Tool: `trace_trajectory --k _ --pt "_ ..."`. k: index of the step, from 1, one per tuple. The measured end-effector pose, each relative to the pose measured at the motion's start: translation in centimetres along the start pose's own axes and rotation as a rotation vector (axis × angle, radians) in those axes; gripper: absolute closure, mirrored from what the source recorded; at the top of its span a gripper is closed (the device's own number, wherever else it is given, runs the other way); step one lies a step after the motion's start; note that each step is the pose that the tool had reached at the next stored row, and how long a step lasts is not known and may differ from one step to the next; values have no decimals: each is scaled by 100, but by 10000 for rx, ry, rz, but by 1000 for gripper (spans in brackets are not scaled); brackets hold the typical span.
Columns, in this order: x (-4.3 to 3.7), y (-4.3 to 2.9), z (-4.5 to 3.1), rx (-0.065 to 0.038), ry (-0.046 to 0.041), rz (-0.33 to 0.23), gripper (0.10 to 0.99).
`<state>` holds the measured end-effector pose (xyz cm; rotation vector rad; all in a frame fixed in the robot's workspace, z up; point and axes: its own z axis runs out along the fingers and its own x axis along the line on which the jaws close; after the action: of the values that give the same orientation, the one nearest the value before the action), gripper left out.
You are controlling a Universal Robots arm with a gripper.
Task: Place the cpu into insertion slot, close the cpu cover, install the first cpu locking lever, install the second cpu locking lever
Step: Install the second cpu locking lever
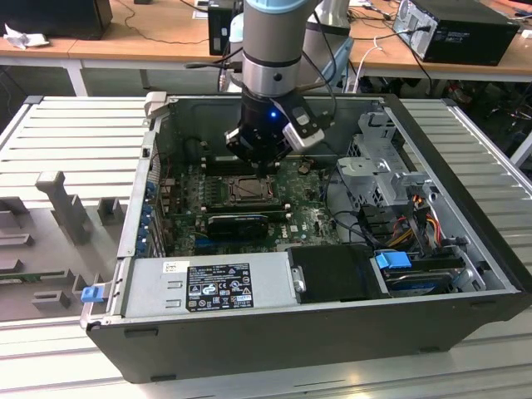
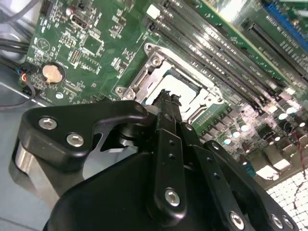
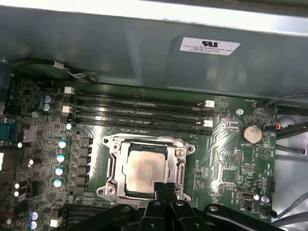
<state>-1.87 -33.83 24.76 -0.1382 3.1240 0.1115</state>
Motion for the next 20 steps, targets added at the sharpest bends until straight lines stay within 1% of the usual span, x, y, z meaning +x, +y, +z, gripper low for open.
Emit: trace_trajectory --k 1,2,4,5,6,7,9,11,12,13,15,16,18,20 --pt "5 -51 -4 1 1 1 980" --pt "7 -74 -5 0 0 0 980" --pt "14 -153 0 1 8 0 980" --pt "16 -178 3 -1 17 1 980" --pt "18 -203 5 -300 10 5 980" --pt "22 -242 17 -643 9 19 980" --pt "27 -302 30 -645 34 32 980" --pt "36 -404 44 -651 57 40 980" --pt "39 -435 48 -665 61 40 980" --pt "55 -472 52 -792 54 42 980" --pt "73 -483 52 -1025 34 42 980" --pt "97 -500 56 -1196 19 46 980" --pt "146 -522 67 -1227 17 43 980" --pt "187 -527 82 -1238 20 43 980"
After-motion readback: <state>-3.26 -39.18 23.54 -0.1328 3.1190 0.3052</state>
